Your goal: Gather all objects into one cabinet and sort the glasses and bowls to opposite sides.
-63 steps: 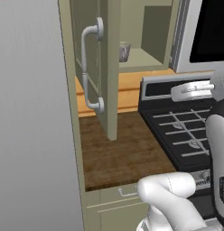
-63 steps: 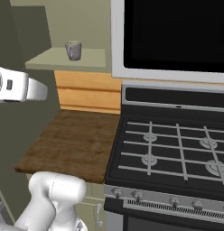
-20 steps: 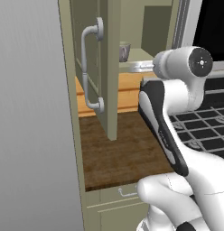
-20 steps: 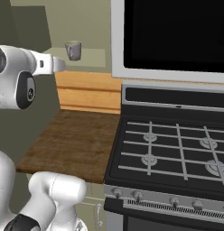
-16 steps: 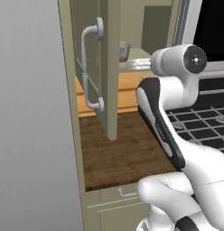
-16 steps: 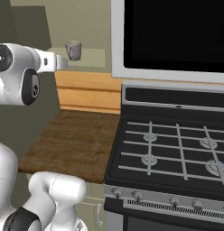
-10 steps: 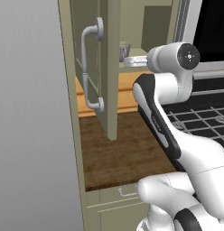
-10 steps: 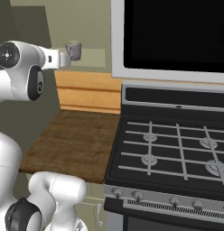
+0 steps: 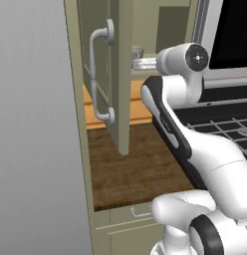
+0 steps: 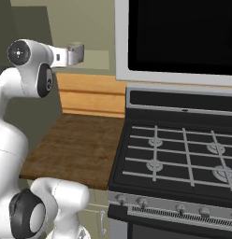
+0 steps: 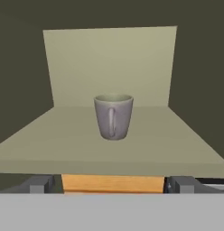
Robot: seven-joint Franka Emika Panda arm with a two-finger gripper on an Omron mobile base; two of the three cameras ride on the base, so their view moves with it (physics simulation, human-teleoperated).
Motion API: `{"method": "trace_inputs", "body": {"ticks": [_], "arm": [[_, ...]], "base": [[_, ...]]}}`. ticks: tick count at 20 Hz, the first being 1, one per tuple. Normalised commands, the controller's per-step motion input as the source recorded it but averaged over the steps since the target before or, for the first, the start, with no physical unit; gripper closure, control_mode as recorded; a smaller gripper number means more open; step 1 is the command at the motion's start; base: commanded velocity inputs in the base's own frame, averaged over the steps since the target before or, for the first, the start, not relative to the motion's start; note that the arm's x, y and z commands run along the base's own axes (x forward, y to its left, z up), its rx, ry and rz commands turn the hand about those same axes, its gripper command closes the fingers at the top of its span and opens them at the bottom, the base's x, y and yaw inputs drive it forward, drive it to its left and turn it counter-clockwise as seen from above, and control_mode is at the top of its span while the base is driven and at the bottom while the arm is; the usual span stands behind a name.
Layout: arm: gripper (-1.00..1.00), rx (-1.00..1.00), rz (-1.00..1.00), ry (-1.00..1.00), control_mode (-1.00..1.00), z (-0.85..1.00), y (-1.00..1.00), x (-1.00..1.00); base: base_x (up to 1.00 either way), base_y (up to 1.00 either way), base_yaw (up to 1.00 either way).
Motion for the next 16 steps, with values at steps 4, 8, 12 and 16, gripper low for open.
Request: {"method": "trace_inputs", "body": {"ticks": [4,8,12,16], "arm": [[-1.00,0.00,0.00,0.00,-1.00,0.00,0.00,0.39],[-1.00,0.00,0.00,0.00,-1.00,0.00,0.00,0.32],[-1.00,0.00,0.00,0.00,-1.00,0.00,0.00,0.29],[-1.00,0.00,0.00,0.00,-1.00,0.00,0.01,0.30]], "base": [[0.00,0.00,0.00],[0.00,0.00,0.00],[0.00,0.00,0.00],[0.00,0.00,0.00]]}}
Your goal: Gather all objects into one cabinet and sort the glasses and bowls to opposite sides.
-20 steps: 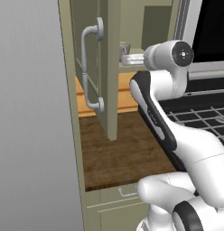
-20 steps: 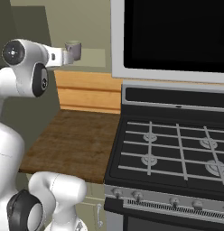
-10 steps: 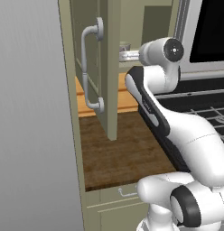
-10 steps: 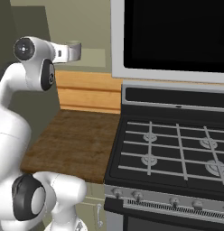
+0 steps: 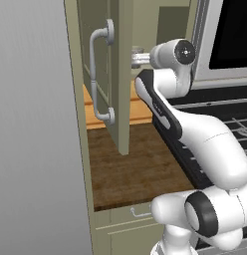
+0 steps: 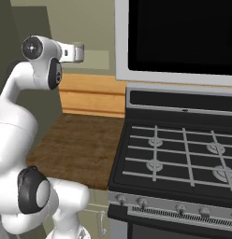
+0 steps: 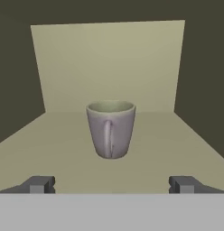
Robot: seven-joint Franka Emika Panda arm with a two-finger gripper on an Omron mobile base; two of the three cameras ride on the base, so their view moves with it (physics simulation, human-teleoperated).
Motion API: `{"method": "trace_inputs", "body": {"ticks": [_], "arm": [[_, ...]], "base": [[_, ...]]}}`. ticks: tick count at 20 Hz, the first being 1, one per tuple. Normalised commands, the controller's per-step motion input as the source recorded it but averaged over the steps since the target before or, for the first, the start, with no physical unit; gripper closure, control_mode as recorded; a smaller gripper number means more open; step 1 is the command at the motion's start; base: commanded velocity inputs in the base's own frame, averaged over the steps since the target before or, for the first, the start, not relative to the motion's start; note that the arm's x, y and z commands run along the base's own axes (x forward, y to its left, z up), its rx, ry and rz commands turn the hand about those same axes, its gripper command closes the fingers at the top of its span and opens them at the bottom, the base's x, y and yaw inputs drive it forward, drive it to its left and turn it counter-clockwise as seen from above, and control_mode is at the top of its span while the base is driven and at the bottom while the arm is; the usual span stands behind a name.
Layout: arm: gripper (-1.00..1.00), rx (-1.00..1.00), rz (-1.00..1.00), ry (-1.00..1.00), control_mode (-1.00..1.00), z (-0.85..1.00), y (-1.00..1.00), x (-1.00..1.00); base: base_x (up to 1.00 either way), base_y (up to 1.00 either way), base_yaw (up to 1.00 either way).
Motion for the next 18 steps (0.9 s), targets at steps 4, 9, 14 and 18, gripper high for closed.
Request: {"method": "trace_inputs", "body": {"ticks": [4,9,14,18], "arm": [[-1.00,0.00,0.00,0.00,-1.00,0.00,0.05,0.29],[-1.00,0.00,0.00,0.00,-1.00,0.00,0.07,0.20],[-1.00,0.00,0.00,0.00,-1.00,-0.03,0.04,0.25],[-1.00,0.00,0.00,0.00,-1.00,-0.12,0.00,0.24]], "base": [[0.00,0.00,0.00],[0.00,0.00,0.00],[0.00,0.00,0.00],[0.00,0.00,0.00]]}}
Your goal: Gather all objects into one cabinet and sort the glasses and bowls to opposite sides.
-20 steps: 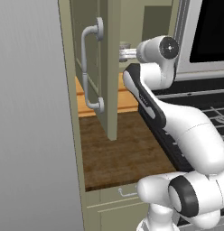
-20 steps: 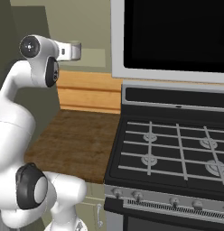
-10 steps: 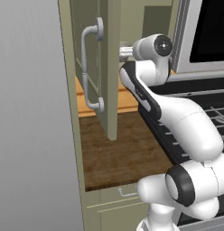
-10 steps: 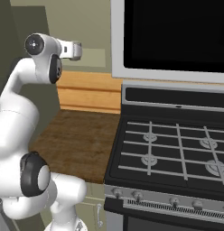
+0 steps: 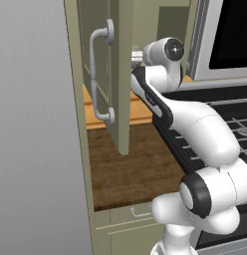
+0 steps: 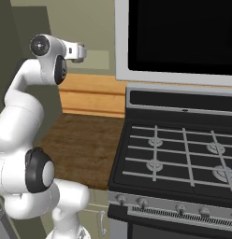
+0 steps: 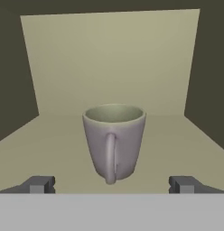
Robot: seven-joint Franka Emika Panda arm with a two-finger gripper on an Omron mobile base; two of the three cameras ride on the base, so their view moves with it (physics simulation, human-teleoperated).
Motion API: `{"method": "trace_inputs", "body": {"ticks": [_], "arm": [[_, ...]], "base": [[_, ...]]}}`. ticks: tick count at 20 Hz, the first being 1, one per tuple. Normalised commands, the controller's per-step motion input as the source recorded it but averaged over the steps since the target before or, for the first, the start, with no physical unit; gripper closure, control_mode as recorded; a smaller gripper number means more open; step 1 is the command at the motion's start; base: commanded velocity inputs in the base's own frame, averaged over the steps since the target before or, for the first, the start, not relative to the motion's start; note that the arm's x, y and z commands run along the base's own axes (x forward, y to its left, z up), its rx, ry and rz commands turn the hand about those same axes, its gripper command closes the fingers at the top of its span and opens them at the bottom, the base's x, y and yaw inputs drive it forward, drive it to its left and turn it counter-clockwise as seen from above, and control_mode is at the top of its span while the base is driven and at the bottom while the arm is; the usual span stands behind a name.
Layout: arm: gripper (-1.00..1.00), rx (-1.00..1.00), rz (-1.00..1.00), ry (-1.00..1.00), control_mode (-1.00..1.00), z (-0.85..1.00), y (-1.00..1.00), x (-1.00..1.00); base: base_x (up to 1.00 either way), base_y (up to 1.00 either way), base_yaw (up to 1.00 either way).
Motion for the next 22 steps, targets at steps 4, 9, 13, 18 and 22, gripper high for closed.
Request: {"method": "trace_inputs", "body": {"ticks": [4,9,13,18,22], "arm": [[-1.00,0.00,0.00,0.00,-1.00,-0.14,0.00,0.21],[-1.00,0.00,0.00,0.00,-1.00,-0.04,0.00,0.19],[-1.00,0.00,0.00,0.00,-1.00,0.00,0.00,0.20],[-1.00,0.00,0.00,0.00,-1.00,0.00,0.00,0.20],[-1.00,0.00,0.00,0.00,-1.00,0.00,0.00,0.21]], "base": [[0.00,0.00,0.00],[0.00,0.00,0.00],[0.00,0.00,0.00],[0.00,0.00,0.00],[0.00,0.00,0.00]]}}
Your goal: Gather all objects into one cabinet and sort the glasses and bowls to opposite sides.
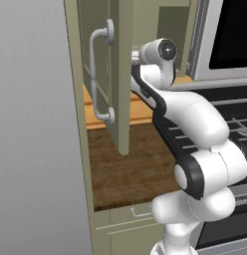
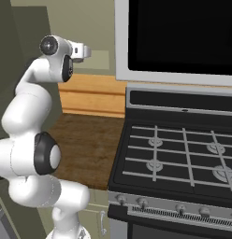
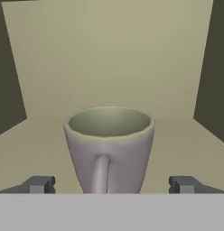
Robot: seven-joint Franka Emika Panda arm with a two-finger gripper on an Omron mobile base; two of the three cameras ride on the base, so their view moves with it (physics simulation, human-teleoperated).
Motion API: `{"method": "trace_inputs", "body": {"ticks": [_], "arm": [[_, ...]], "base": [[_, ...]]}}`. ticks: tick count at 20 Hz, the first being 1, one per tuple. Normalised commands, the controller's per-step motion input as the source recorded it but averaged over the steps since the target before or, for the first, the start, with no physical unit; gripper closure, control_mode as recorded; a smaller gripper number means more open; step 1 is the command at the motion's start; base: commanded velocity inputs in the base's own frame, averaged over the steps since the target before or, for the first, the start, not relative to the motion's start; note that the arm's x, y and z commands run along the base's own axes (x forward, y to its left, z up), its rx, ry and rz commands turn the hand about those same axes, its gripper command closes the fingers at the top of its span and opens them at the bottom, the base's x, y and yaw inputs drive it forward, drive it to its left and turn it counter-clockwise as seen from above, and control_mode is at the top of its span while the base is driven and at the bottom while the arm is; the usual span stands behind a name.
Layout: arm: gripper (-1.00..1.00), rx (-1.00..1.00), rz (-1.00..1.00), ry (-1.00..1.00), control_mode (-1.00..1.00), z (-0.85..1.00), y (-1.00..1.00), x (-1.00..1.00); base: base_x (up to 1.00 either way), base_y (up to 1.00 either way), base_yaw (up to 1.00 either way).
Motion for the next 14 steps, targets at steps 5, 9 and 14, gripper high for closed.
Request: {"method": "trace_inputs", "body": {"ticks": [5,9,14], "arm": [[-1.00,0.00,0.00,0.00,-1.00,0.00,0.00,0.13],[1.00,0.00,0.00,0.00,-1.00,0.00,0.00,0.01],[1.00,0.00,0.00,0.00,-1.00,0.00,0.00,0.00]], "base": [[0.00,0.00,0.00],[0.00,0.00,0.00],[0.00,0.00,0.00]]}}
